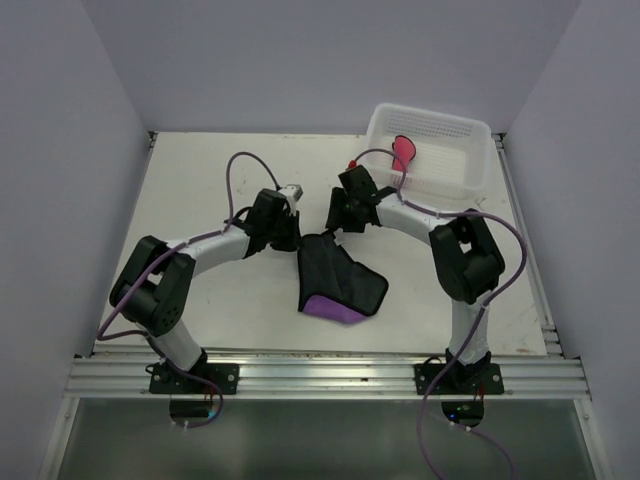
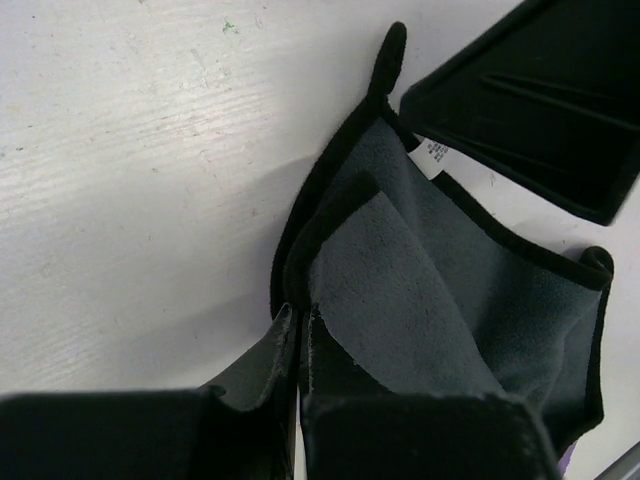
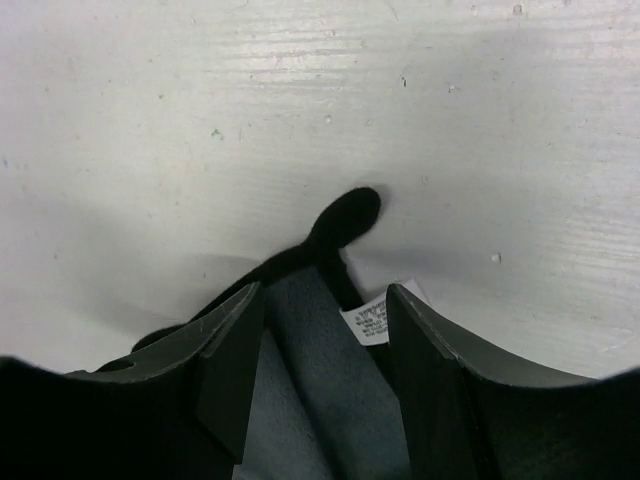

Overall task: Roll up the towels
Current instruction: Flatten the towel

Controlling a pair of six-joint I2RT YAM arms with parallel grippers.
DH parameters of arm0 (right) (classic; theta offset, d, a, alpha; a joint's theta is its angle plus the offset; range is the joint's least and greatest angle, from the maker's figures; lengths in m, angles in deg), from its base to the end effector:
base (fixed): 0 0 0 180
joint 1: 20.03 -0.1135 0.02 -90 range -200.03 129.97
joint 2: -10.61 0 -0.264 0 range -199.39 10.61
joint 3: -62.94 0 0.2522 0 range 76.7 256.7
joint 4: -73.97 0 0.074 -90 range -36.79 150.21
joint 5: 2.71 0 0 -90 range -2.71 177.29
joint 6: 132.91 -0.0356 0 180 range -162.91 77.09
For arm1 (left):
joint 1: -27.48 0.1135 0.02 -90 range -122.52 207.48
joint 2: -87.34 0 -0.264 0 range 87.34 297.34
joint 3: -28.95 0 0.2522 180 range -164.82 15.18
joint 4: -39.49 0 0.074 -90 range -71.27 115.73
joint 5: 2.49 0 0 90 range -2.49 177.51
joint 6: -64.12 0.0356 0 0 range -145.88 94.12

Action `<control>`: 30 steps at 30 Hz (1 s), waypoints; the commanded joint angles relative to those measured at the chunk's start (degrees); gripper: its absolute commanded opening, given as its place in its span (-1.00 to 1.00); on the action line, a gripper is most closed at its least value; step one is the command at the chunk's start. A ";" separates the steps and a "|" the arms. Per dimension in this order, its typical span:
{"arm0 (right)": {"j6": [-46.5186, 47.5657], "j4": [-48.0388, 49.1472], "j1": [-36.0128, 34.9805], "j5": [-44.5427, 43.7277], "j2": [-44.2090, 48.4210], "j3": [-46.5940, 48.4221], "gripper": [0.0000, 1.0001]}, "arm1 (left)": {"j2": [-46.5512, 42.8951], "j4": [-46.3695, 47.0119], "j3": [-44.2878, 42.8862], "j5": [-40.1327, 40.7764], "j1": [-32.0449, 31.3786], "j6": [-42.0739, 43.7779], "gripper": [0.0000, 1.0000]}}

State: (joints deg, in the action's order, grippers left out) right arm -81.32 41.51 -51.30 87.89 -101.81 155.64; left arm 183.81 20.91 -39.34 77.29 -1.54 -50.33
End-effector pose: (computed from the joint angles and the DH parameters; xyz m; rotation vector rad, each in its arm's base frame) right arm 0.3633 0.2211 0.1859 0.1547 2.5537 0.5117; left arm 0.3002 -0.1737 0.1773 0.1859 2.4642 -0.6376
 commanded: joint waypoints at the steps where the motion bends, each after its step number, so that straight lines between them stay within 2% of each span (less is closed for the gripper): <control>1: -1.57 -3.54 -1.51 -5.60 -2.44 4.29 0.12 | -3.39 0.60 0.64 0.81 -0.34 1.24 -1.00; 6: -2.63 -7.23 -2.22 -9.47 -5.70 7.72 0.13 | -4.18 0.60 1.26 0.81 -0.34 1.16 -1.00; 12: -2.37 -9.60 -3.62 -11.50 -9.65 9.66 0.04 | -4.71 0.86 1.70 0.90 -0.34 1.51 -1.00; 20: -2.28 -11.44 -3.98 -14.04 -12.29 11.06 -0.20 | -6.03 1.13 2.75 1.17 -0.34 1.51 -1.00; 25: -0.79 -15.13 -4.24 -17.12 -14.31 13.61 -0.58 | -7.34 0.95 3.54 2.13 -0.34 1.24 -1.00; 30: 0.01 -14.62 -3.54 -18.27 -12.13 9.75 -1.00 | -10.06 0.25 4.86 4.94 -0.34 0.28 -1.00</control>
State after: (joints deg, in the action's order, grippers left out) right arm -82.52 31.59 -55.76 73.64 -113.06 168.62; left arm 177.47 20.65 -35.34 79.61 -1.56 -50.33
